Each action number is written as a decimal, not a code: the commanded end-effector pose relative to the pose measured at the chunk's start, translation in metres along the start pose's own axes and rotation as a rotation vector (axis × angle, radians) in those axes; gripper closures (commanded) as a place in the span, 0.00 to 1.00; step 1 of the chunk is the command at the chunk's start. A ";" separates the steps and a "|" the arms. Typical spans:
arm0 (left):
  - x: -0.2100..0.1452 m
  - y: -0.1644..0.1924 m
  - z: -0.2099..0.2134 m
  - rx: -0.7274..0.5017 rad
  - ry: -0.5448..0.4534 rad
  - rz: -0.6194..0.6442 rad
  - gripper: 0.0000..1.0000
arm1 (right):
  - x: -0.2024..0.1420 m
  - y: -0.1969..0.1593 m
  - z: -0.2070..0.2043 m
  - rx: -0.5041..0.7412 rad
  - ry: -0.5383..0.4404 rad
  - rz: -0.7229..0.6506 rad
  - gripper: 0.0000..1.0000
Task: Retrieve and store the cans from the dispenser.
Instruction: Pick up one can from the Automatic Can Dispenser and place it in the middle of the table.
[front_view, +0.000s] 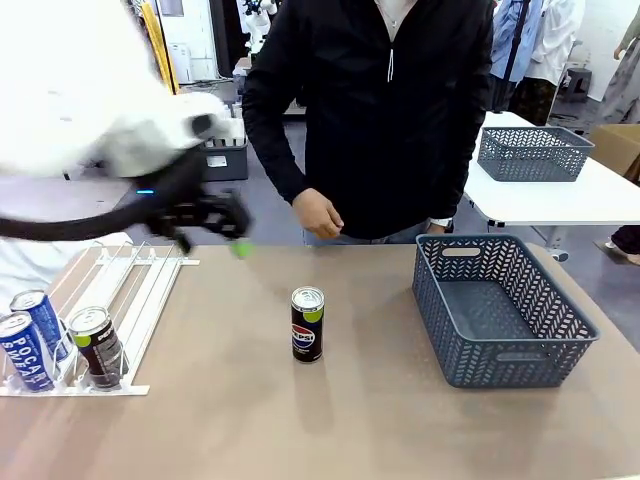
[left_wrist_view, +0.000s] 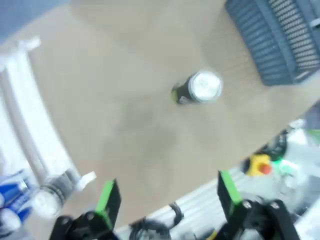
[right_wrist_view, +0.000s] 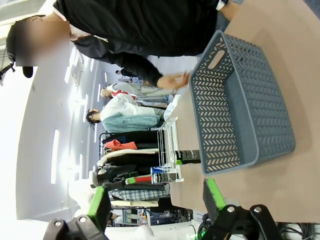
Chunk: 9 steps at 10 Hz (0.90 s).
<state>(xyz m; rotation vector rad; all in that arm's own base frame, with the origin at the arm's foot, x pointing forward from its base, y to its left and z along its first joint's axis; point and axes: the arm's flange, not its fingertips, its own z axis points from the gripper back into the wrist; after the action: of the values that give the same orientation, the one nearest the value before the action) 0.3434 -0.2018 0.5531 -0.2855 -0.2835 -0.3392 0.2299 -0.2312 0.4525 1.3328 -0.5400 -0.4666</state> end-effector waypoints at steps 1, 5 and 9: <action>-0.030 0.102 0.030 -0.211 0.042 0.055 0.00 | -0.003 0.000 0.004 -0.010 0.014 0.011 0.00; -0.096 0.312 0.082 -0.906 -0.115 0.386 0.00 | -0.003 0.000 0.004 -0.010 0.014 0.011 0.00; -0.149 0.353 0.086 -0.965 -0.196 0.421 0.00 | -0.003 0.000 0.004 -0.010 0.014 0.011 0.00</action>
<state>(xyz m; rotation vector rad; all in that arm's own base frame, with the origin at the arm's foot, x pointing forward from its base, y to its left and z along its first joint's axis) 0.3204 0.1984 0.4875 -1.3912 -0.2269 0.0657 0.2296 -0.2313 0.4525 1.3323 -0.5402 -0.4675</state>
